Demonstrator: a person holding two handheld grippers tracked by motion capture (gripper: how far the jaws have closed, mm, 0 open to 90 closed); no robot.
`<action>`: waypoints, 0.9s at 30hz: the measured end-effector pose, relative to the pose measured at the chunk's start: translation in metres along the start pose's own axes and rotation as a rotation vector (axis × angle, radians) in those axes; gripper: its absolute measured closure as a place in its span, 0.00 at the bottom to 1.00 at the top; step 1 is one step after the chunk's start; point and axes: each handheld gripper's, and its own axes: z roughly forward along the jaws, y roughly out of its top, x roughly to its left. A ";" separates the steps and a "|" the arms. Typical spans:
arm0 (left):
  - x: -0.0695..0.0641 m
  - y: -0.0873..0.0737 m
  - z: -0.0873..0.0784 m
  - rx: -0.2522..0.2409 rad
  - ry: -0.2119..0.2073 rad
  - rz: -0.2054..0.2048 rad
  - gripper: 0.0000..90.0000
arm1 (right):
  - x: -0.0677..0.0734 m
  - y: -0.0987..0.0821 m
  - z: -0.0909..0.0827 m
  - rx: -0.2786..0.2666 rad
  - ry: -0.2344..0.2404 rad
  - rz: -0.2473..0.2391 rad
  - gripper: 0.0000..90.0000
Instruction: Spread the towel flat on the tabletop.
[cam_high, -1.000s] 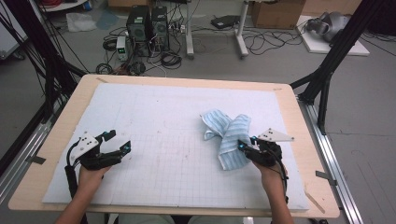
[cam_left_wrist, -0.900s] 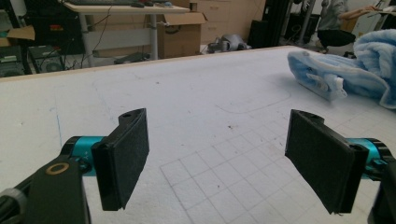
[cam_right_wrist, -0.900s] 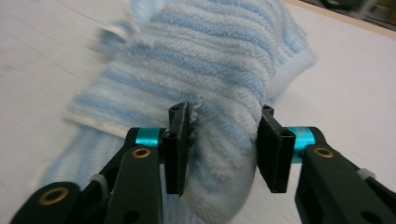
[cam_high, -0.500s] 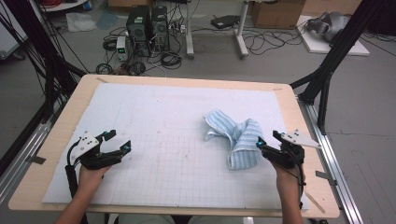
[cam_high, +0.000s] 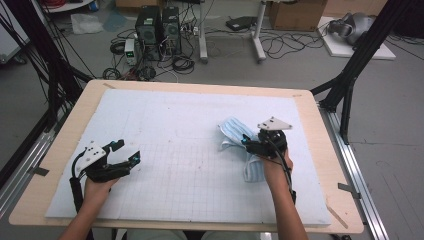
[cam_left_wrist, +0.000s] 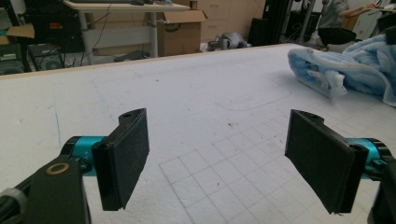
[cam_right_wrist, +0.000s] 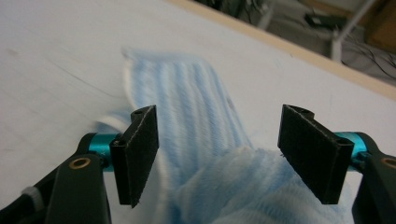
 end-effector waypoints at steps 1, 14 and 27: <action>0.001 0.000 0.000 -0.003 0.000 -0.001 0.24 | -0.003 0.000 0.016 0.100 -0.047 -0.011 0.32; 0.001 0.001 -0.001 -0.007 0.003 -0.005 0.25 | -0.020 -0.026 0.046 0.310 0.027 0.021 0.73; 0.008 0.002 -0.004 -0.018 0.031 -0.019 0.25 | 0.063 -0.004 0.031 -0.092 0.509 -0.334 0.77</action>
